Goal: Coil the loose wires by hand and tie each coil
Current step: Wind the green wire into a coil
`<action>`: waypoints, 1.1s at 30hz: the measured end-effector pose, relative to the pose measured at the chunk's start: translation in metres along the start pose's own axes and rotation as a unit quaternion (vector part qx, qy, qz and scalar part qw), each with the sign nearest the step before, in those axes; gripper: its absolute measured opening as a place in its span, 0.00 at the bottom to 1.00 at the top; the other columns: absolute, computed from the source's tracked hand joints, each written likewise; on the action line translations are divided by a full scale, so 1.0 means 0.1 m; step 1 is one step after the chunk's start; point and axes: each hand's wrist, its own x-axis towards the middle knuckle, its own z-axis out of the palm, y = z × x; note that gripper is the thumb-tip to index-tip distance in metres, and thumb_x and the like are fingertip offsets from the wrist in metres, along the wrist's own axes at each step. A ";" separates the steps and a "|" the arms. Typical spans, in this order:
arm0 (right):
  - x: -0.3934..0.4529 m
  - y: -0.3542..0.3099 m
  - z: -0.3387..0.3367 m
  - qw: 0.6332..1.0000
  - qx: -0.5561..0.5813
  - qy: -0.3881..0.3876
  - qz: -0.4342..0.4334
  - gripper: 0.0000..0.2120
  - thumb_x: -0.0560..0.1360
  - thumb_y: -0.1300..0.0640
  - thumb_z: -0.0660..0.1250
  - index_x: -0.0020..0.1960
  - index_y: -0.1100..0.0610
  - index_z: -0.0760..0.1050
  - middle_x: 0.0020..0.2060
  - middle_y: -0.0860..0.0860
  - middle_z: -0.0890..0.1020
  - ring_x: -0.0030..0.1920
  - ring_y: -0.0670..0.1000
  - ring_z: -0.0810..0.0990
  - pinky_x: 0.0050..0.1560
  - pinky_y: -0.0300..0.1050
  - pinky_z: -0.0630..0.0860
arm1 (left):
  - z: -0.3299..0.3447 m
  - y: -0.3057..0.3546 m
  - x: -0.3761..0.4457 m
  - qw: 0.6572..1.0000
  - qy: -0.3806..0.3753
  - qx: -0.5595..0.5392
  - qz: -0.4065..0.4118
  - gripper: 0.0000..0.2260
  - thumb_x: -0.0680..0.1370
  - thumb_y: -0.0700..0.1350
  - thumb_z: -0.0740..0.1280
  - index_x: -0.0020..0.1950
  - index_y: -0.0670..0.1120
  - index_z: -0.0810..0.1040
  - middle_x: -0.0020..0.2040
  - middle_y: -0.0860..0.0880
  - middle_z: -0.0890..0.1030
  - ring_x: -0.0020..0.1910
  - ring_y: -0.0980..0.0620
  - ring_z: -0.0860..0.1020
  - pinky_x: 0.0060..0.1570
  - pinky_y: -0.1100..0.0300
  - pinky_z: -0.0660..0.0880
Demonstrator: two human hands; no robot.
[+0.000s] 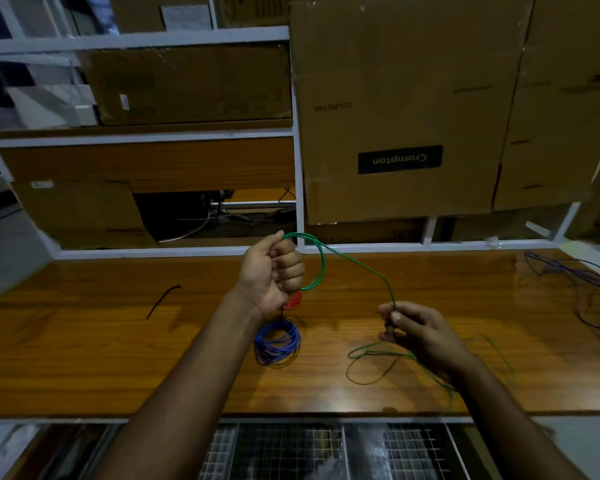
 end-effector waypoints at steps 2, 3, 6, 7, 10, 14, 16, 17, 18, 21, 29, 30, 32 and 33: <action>-0.02 0.05 0.05 0.994 0.029 0.104 -0.012 0.10 0.79 0.63 0.66 0.59 0.60 0.79 0.42 0.57 0.82 0.40 0.54 0.82 0.44 0.51 0.82 | 0.01 -0.01 0.01 1.000 -0.001 0.010 -0.008 0.20 0.79 0.50 0.56 0.26 0.50 0.63 0.21 0.54 0.59 0.23 0.56 0.50 0.21 0.64 0.49; -0.03 0.05 0.09 0.987 0.007 0.159 -0.022 0.08 0.78 0.63 0.67 0.57 0.59 0.79 0.40 0.58 0.83 0.37 0.55 0.83 0.42 0.53 0.83 | 0.02 -0.02 0.00 1.000 -0.001 0.013 -0.014 0.20 0.78 0.50 0.56 0.26 0.50 0.63 0.21 0.54 0.59 0.23 0.56 0.50 0.21 0.64 0.49; -0.07 -0.05 0.21 0.959 -0.067 0.271 -0.046 0.05 0.79 0.59 0.68 0.46 0.60 0.75 0.35 0.62 0.82 0.31 0.57 0.84 0.34 0.55 0.83 | 0.05 -0.09 0.02 0.999 0.004 0.018 -0.028 0.20 0.78 0.51 0.57 0.26 0.50 0.62 0.21 0.53 0.59 0.19 0.57 0.54 0.22 0.64 0.48; -0.07 -0.09 0.26 0.955 -0.091 0.278 -0.054 0.08 0.80 0.58 0.67 0.44 0.60 0.74 0.33 0.62 0.81 0.29 0.56 0.82 0.31 0.53 0.82 | 0.06 -0.11 0.03 0.999 0.008 0.021 -0.030 0.21 0.79 0.51 0.56 0.26 0.50 0.62 0.21 0.53 0.59 0.18 0.58 0.56 0.22 0.65 0.48; -0.07 -0.17 0.43 0.921 -0.280 0.265 -0.051 0.11 0.81 0.51 0.65 0.41 0.53 0.74 0.30 0.51 0.82 0.25 0.47 0.79 0.27 0.44 0.77 | 0.08 -0.17 0.06 0.999 0.017 0.020 -0.028 0.25 0.83 0.51 0.52 0.26 0.50 0.62 0.21 0.53 0.59 0.17 0.58 0.57 0.21 0.65 0.49; -0.12 -0.30 0.66 0.838 -0.511 0.189 -0.022 0.15 0.81 0.42 0.61 0.40 0.48 0.76 0.31 0.45 0.79 0.32 0.47 0.77 0.33 0.44 0.75 | 0.12 -0.20 0.07 0.999 0.033 0.015 -0.012 0.25 0.84 0.52 0.52 0.26 0.50 0.63 0.21 0.53 0.59 0.18 0.58 0.57 0.19 0.65 0.51; -0.20 -0.41 0.82 0.794 -0.596 0.118 -0.015 0.18 0.81 0.40 0.59 0.39 0.50 0.73 0.31 0.46 0.76 0.33 0.50 0.75 0.33 0.43 0.71 | 0.14 -0.20 0.08 0.999 0.047 0.013 0.001 0.25 0.84 0.52 0.52 0.27 0.50 0.63 0.21 0.54 0.59 0.18 0.58 0.57 0.19 0.65 0.51; -0.25 -0.49 0.89 0.774 -0.627 0.085 -0.016 0.17 0.81 0.40 0.58 0.40 0.50 0.72 0.33 0.47 0.76 0.34 0.51 0.75 0.33 0.43 0.69 | 0.14 -0.20 0.08 0.999 0.052 0.013 0.003 0.25 0.84 0.52 0.52 0.27 0.50 0.64 0.21 0.54 0.59 0.18 0.58 0.57 0.19 0.65 0.51; -0.29 -0.56 0.96 0.758 -0.649 0.054 -0.022 0.17 0.81 0.40 0.57 0.42 0.50 0.73 0.36 0.49 0.78 0.37 0.54 0.77 0.35 0.44 0.69 | 0.14 -0.21 0.08 0.998 0.054 0.014 0.004 0.25 0.84 0.52 0.52 0.27 0.50 0.64 0.21 0.54 0.59 0.18 0.58 0.57 0.19 0.65 0.51; -0.38 -0.78 1.06 0.744 -0.665 -0.032 -0.063 0.15 0.82 0.43 0.58 0.45 0.51 0.76 0.42 0.52 0.83 0.44 0.57 0.81 0.40 0.47 0.72 | 0.15 -0.25 0.07 0.998 0.059 0.017 0.001 0.25 0.84 0.52 0.52 0.27 0.50 0.63 0.21 0.54 0.59 0.18 0.58 0.57 0.18 0.65 0.51; -0.41 -1.15 1.05 0.759 -0.590 -0.142 -0.235 0.14 0.81 0.63 0.62 0.61 0.51 0.79 0.43 0.42 0.64 0.42 0.40 0.65 0.44 0.34 0.62 | 0.22 -0.30 -0.02 0.997 0.058 0.055 0.008 0.21 0.84 0.51 0.53 0.31 0.48 0.62 0.23 0.52 0.60 0.19 0.57 0.57 0.19 0.64 0.56; -0.42 -1.23 1.05 0.763 -0.575 -0.127 -0.265 0.12 0.80 0.62 0.64 0.58 0.52 0.81 0.43 0.40 0.66 0.41 0.38 0.65 0.42 0.31 0.62 | 0.24 -0.31 -0.03 0.996 0.063 0.066 0.010 0.21 0.84 0.51 0.53 0.32 0.48 0.62 0.24 0.52 0.61 0.20 0.56 0.59 0.20 0.64 0.58; -0.41 -1.34 1.04 0.764 -0.548 -0.086 -0.330 0.08 0.76 0.61 0.70 0.53 0.53 0.83 0.45 0.43 0.76 0.42 0.35 0.67 0.41 0.27 0.62 | 0.27 -0.33 -0.04 0.995 0.070 0.069 0.007 0.21 0.84 0.51 0.54 0.32 0.47 0.63 0.25 0.51 0.63 0.22 0.55 0.61 0.23 0.63 0.61; -0.38 -1.36 1.01 0.763 -0.543 -0.061 -0.346 0.08 0.75 0.61 0.71 0.53 0.53 0.83 0.46 0.46 0.79 0.43 0.38 0.71 0.42 0.27 0.64 | 0.28 -0.35 -0.05 0.995 0.071 0.069 0.005 0.22 0.84 0.52 0.54 0.31 0.47 0.64 0.26 0.50 0.64 0.24 0.54 0.63 0.24 0.63 0.63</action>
